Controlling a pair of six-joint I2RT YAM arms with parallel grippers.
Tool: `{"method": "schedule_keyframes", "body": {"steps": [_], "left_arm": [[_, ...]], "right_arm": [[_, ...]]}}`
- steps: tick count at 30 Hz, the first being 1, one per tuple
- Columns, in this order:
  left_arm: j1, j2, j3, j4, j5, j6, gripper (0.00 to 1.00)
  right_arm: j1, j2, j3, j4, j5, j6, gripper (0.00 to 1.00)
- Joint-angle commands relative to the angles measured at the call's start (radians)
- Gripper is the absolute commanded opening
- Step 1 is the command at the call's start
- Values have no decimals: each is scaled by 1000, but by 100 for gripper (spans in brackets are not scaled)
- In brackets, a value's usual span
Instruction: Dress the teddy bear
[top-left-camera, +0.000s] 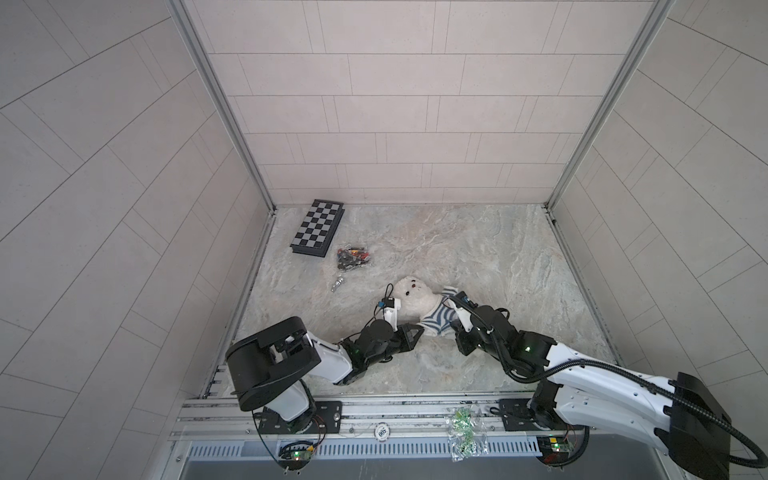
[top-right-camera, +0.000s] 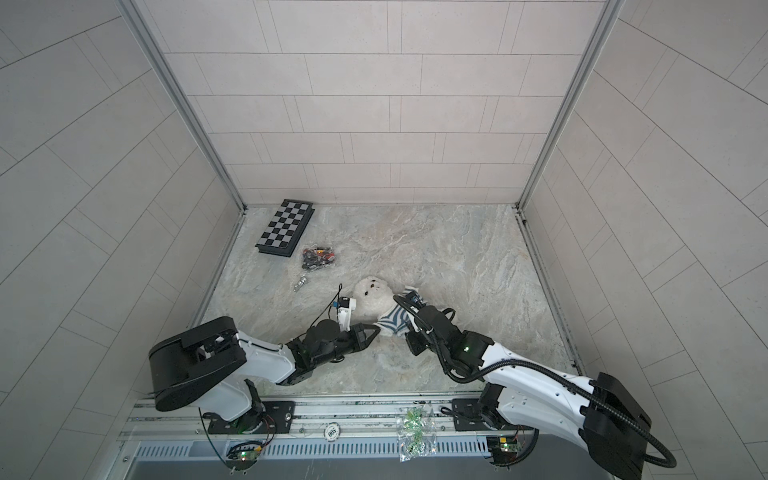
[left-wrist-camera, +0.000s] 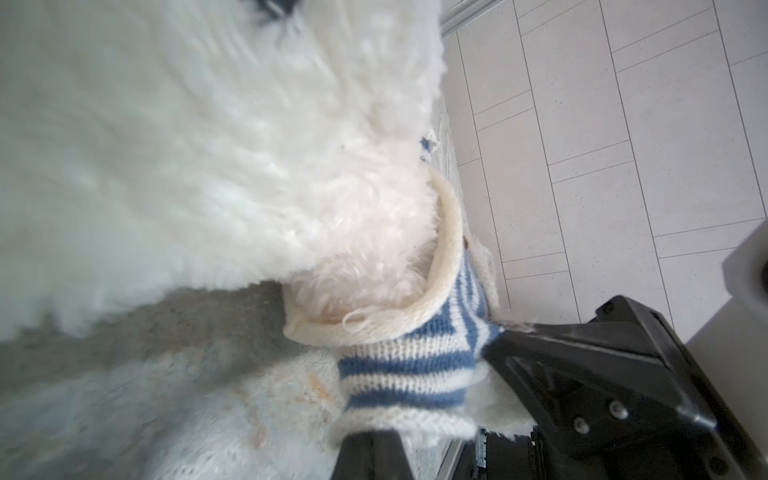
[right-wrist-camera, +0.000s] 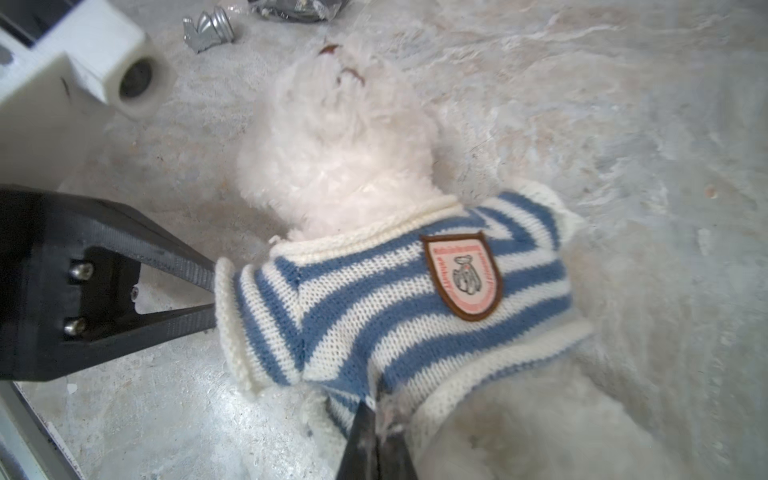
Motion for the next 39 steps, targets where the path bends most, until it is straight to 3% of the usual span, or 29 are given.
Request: {"method": "schedule_keyframes", "body": {"steps": [1, 8, 13, 17, 20, 26, 29, 32, 39], "left_arm": [[17, -27, -36, -56, -40, 13, 0], [19, -126, -63, -171, -47, 61, 0], [-2, -196, -7, -294, -25, 149, 0], [-50, -251, 46, -386, -37, 210, 26], [-85, -316, 74, -512, -82, 249, 34], [-169, -419, 138, -809, -220, 264, 38], [-192, -416, 165, -903, -275, 245, 47], [-210, -379, 200, -956, -306, 237, 51], [-215, -314, 238, -979, -356, 227, 50]], "right_arm": [[-19, -27, -21, -99, 118, 37, 0], [-28, 6, -20, -76, 100, 49, 0], [-14, 58, -6, -9, 21, 55, 0], [25, 109, 5, 81, -33, 75, 0], [41, 140, 27, 99, -40, 100, 0], [62, 195, 33, 199, -67, 118, 0], [73, 226, 42, 217, -69, 135, 0], [81, 241, 43, 237, -67, 141, 0], [87, 240, 38, 243, -68, 144, 0]]}}
